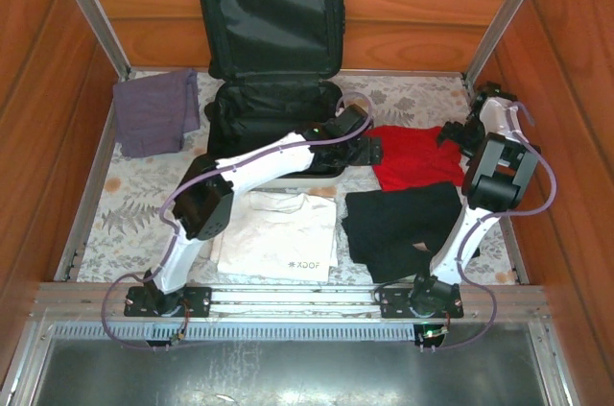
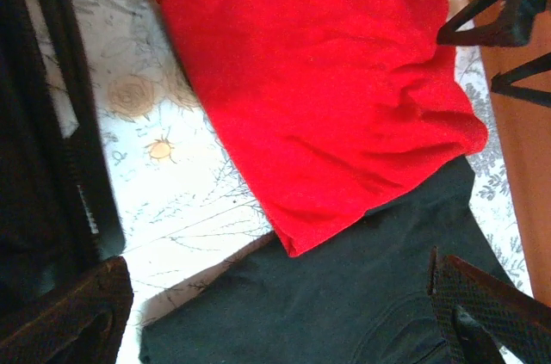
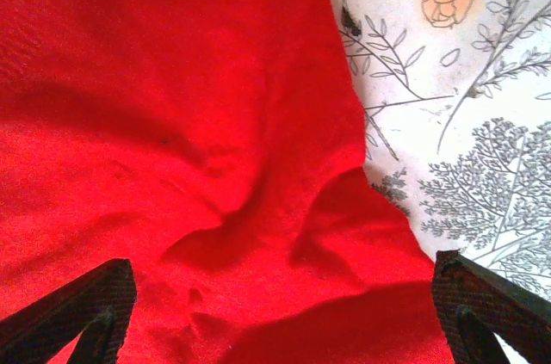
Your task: Pack the luggage
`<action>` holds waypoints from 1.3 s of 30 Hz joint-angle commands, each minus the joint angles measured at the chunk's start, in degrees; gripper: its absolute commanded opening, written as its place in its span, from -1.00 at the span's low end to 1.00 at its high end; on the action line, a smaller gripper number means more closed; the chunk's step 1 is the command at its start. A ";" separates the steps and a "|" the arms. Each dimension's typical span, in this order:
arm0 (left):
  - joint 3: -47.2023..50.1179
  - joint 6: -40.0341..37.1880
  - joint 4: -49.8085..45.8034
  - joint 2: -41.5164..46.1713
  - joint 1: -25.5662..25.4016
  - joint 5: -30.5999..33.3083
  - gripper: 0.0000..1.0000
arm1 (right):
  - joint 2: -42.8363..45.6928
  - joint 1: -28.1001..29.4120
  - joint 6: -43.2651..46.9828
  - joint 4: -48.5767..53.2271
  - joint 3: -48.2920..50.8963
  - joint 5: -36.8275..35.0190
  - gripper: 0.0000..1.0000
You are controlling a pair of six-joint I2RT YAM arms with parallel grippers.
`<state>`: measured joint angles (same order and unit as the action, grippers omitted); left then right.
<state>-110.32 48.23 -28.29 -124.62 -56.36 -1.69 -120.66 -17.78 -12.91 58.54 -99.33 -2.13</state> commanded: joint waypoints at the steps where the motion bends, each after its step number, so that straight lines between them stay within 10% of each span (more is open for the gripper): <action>1: -6.04 4.16 -5.71 -4.06 -2.23 2.92 0.85 | -2.78 -0.50 2.21 0.78 -2.74 3.84 0.89; 18: -35.21 20.42 -19.13 -30.76 -2.16 15.75 0.74 | -9.40 -0.76 4.32 0.47 -5.86 0.39 0.83; 39: -48.66 32.01 -9.54 -47.03 -1.48 11.64 0.39 | -11.48 -0.08 3.95 -3.12 -1.57 7.45 0.03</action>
<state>-160.16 71.96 -35.90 -166.32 -57.76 12.73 -129.75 -18.04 -8.93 56.58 -103.46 2.52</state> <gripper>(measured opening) 0.701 0.532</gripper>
